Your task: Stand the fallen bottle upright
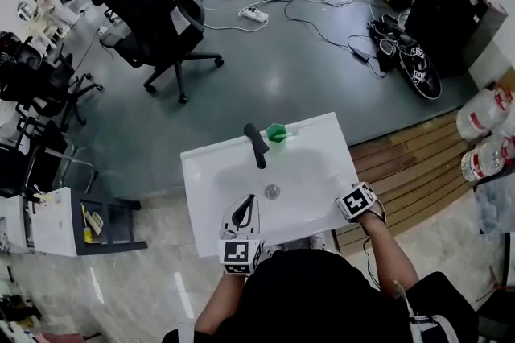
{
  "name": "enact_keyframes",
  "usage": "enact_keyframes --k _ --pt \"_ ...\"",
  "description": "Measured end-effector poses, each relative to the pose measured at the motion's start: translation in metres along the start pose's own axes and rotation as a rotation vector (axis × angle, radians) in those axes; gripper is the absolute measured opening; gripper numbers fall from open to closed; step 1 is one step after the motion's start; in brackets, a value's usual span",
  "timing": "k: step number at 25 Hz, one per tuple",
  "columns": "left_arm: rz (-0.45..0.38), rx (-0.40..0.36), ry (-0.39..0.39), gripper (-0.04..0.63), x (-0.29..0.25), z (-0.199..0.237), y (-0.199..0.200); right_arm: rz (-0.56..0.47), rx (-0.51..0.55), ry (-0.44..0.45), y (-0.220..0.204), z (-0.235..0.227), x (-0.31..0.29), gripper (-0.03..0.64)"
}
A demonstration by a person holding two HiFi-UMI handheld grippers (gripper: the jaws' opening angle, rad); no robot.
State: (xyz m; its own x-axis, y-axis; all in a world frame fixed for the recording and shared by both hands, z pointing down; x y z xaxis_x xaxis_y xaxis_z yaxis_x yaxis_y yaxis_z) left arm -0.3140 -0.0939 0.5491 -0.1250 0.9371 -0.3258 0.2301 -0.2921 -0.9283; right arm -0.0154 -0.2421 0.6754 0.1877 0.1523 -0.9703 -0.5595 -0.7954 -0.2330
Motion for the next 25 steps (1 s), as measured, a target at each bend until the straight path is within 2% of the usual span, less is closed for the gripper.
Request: enact_keyframes --k 1,3,4,5,7,9,11,17,25 --pt "0.0 0.001 0.0 0.018 0.001 -0.001 0.0 -0.014 0.007 0.006 0.001 0.0 -0.001 0.314" --pt "0.001 0.002 0.0 0.018 0.002 -0.005 0.001 -0.031 -0.012 0.101 0.001 0.01 -0.003 0.314" --pt "-0.001 0.003 0.002 0.018 0.003 -0.006 0.003 -0.016 -0.038 0.153 -0.002 0.015 -0.003 0.314" --pt "-0.003 0.003 0.005 0.018 0.004 -0.007 0.005 0.003 -0.052 0.157 -0.006 0.015 -0.001 0.313" --pt "-0.007 0.002 0.007 0.018 0.007 -0.009 0.006 -0.012 -0.024 0.096 -0.006 0.01 0.002 0.313" --pt "-0.007 -0.001 0.004 0.018 0.009 -0.012 0.003 -0.085 0.037 0.026 -0.003 0.006 0.003 0.311" --pt "-0.001 -0.007 0.004 0.018 0.013 -0.012 0.001 -0.132 0.057 -0.005 -0.004 0.005 0.006 0.311" --pt "0.022 -0.01 0.012 0.018 0.019 -0.012 -0.001 -0.256 0.055 -0.02 -0.005 0.006 0.028 0.31" --pt "-0.002 -0.024 -0.013 0.018 0.009 -0.019 0.008 -0.468 0.022 0.015 0.006 0.01 0.078 0.307"
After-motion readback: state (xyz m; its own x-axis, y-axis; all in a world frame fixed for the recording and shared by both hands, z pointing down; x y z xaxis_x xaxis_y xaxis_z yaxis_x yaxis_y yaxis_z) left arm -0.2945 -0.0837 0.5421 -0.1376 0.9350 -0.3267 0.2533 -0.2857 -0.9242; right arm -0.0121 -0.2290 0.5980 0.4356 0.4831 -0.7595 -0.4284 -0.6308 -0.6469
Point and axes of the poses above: the fingertips, and each gripper's own axes: x backward along the fingers, z to its left, y out of its top, the point moved 10 cm from there along x, backward along the fingers, and after that the axes turned 12 degrees about -x, right-handed, at the moved point
